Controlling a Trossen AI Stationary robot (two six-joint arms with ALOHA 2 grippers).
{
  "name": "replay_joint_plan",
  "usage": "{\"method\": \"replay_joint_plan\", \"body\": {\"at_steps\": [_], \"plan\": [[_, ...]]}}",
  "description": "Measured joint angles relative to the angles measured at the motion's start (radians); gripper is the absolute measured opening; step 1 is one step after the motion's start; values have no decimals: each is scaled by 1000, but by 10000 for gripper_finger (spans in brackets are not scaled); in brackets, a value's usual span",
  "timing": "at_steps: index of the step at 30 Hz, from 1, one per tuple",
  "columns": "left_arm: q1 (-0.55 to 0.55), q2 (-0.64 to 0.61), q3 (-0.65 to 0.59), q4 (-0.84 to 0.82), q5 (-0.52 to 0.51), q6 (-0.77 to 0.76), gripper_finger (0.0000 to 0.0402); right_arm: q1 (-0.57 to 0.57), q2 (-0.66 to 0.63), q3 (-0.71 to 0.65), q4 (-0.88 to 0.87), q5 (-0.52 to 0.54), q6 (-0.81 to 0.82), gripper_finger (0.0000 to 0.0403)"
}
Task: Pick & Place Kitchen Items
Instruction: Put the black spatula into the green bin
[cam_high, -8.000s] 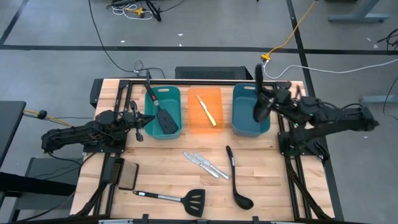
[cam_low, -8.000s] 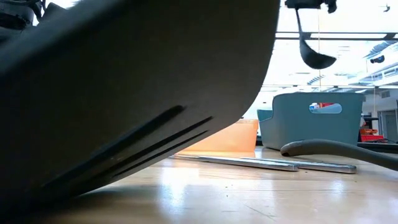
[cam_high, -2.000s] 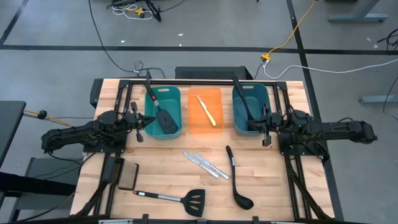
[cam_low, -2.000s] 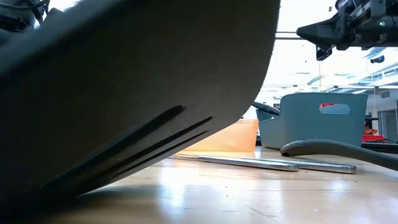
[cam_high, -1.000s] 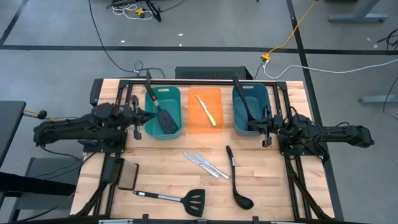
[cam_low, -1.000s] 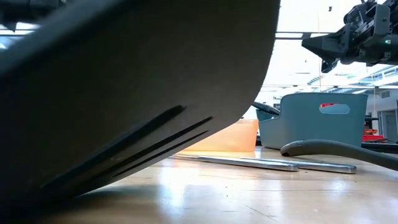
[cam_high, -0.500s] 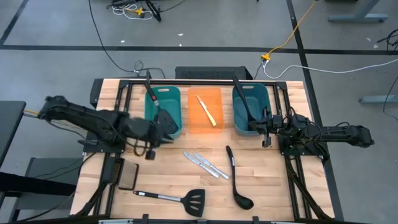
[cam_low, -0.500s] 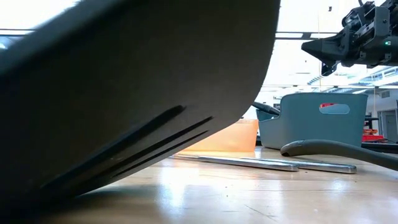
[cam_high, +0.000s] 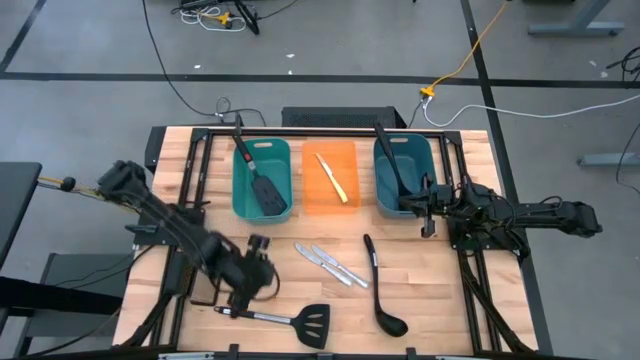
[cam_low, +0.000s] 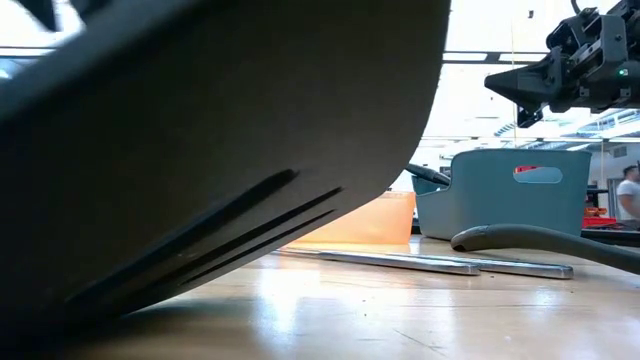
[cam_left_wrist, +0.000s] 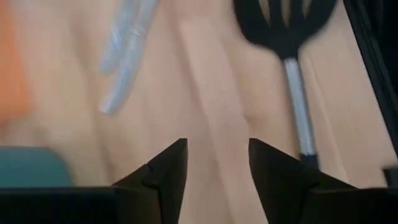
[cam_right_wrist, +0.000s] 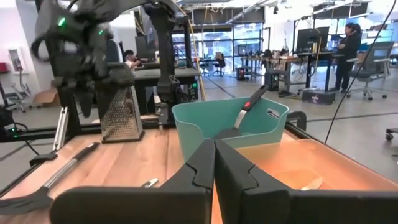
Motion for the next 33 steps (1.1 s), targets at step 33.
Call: {"method": "replay_joint_plan", "body": {"at_steps": [33], "plan": [[-265,201,-157,292,37,-472,224,0,0,0,78,4,40,11]]}}
